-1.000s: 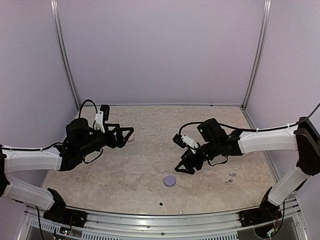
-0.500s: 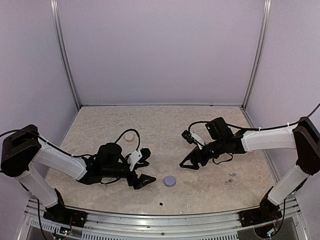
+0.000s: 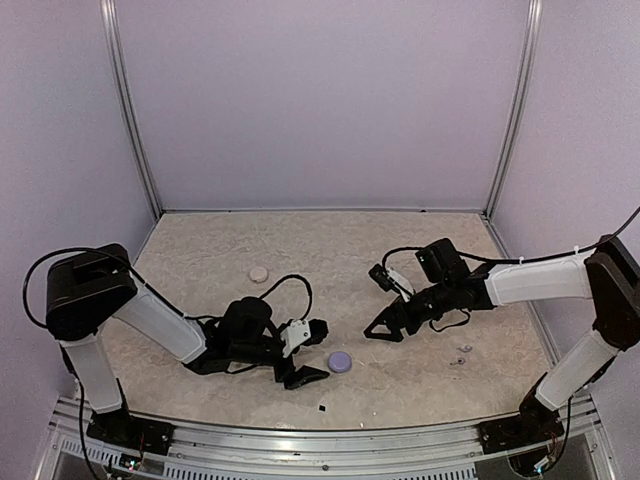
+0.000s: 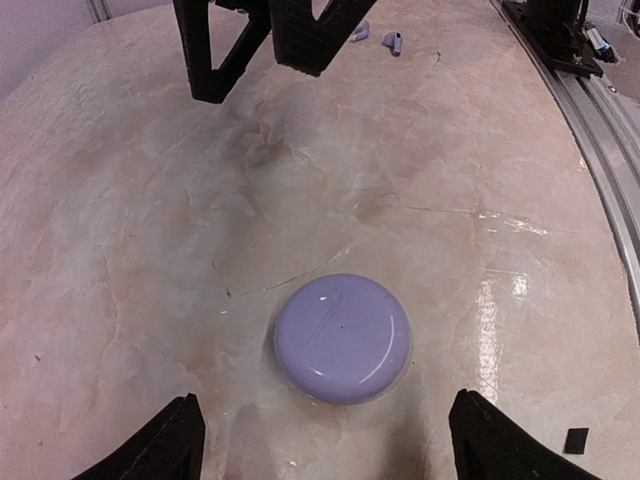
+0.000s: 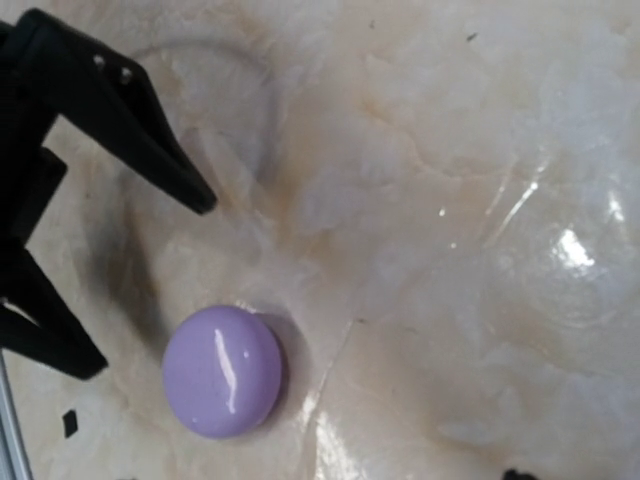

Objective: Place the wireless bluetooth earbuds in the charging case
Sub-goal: Pick up the charging case from the center of the board.

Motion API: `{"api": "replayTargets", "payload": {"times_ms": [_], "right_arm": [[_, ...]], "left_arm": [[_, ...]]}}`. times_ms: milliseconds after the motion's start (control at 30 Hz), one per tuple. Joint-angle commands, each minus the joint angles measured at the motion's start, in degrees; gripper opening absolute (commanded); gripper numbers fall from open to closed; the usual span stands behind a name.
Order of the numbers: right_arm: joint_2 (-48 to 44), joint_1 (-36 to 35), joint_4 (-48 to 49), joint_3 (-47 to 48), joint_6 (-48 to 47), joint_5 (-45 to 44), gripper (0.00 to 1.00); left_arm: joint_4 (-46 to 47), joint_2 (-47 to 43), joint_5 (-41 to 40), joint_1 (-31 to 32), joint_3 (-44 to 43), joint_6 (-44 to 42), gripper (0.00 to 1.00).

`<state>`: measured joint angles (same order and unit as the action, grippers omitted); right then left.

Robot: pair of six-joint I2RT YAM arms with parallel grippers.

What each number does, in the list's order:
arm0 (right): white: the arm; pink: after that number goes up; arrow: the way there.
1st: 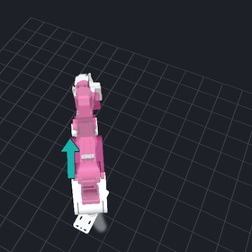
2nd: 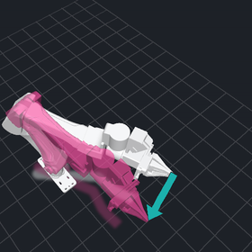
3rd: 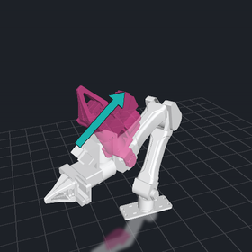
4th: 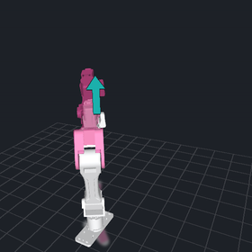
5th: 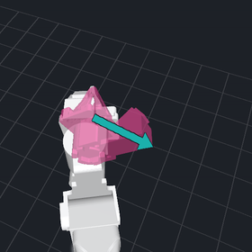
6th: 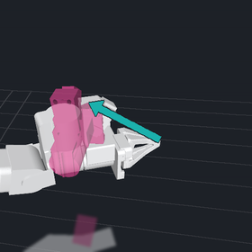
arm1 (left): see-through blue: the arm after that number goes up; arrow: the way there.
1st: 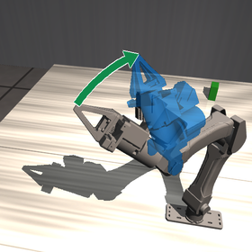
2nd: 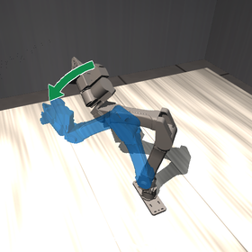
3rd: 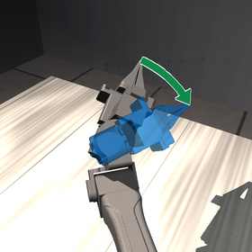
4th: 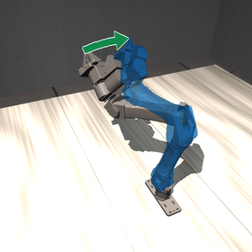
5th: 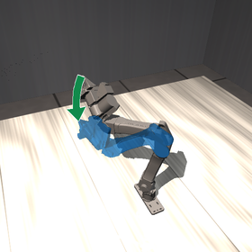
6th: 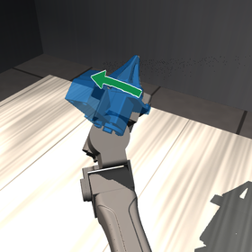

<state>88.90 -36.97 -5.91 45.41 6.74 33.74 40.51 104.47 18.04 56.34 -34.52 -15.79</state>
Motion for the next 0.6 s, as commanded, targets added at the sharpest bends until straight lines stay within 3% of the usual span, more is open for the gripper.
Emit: {"api": "replayTargets", "payload": {"times_ms": [0,567], "right_arm": [[-1.54,0.79,0.19,-0.32,0.09,0.98,0.78],[-0.68,0.96,-0.63,-0.06,-0.09,1.2,0.77]], "left_arm": [[3.86,2.46,0.91,0.69,-1.86,-2.43,0.84],[6.71,9.75,2.71,1.49,-5.58,-0.85,0.71]]}}
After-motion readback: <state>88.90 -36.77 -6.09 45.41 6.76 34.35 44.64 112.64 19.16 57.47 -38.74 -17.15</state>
